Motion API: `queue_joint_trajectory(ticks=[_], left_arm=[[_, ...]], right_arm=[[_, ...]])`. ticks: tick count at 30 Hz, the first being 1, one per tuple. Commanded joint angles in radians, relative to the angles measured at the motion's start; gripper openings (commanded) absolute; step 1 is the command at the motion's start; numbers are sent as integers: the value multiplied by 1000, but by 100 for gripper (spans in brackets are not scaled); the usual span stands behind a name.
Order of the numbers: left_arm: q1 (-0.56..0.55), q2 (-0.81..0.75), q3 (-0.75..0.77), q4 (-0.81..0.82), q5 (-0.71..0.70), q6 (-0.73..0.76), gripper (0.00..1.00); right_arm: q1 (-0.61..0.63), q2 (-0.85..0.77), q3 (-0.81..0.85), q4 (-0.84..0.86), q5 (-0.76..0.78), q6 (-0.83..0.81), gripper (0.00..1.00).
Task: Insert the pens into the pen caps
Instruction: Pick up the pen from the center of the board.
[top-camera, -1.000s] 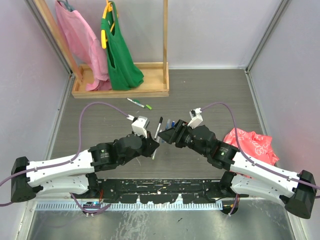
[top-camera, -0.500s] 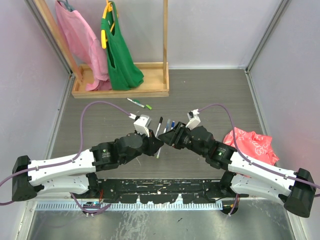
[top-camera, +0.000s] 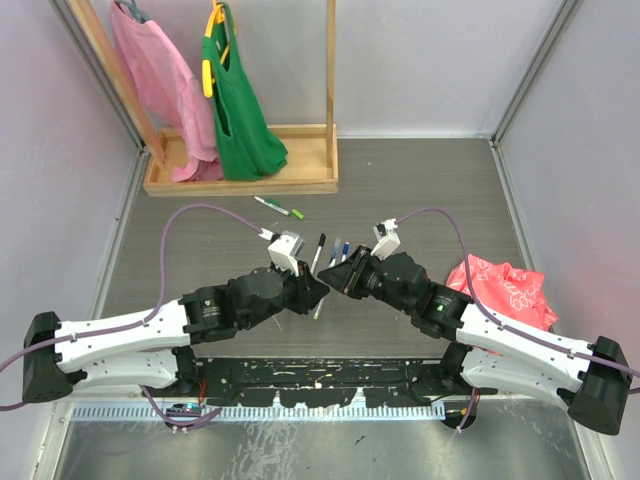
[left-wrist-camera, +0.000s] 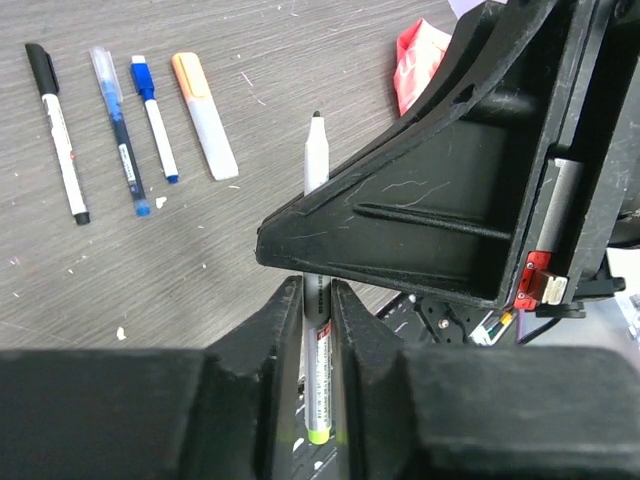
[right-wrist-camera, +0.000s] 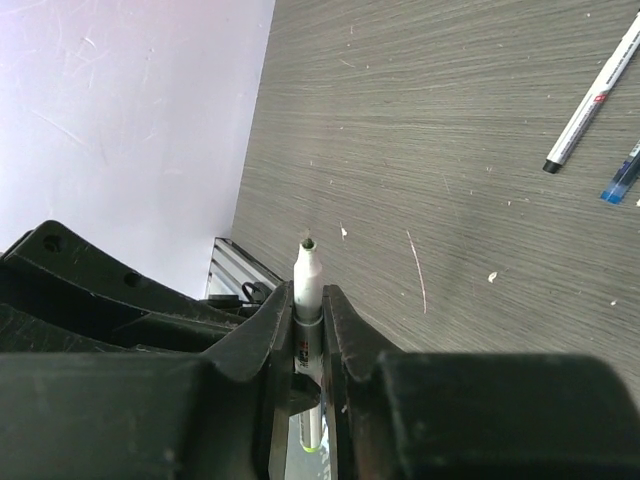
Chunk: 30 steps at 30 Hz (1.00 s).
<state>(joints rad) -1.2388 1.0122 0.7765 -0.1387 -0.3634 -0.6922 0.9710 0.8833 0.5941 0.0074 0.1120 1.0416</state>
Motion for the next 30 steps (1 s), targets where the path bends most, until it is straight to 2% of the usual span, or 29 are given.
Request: queue_joint_trajectory(ticks=[1,5,11,21,30], left_arm=[[-7,-3,-2,54,6,-10,22],[-7,23,-3,51,2,-21,30],[-7,49,-32,105,-16,-55,32],[-5,89,-5,137,-35,-47,31],[8,54,-1,111,-76,-36,26]], right_arm=[[-3,-15,12,54,-7,-20,0],[-4,-17,13,53,-15,-26,0],[-3,-12,15,66,-40,-30,0],[-3,-1,11,77,-77,-43,0],[-4,2,13,59,-77,-66,0]])
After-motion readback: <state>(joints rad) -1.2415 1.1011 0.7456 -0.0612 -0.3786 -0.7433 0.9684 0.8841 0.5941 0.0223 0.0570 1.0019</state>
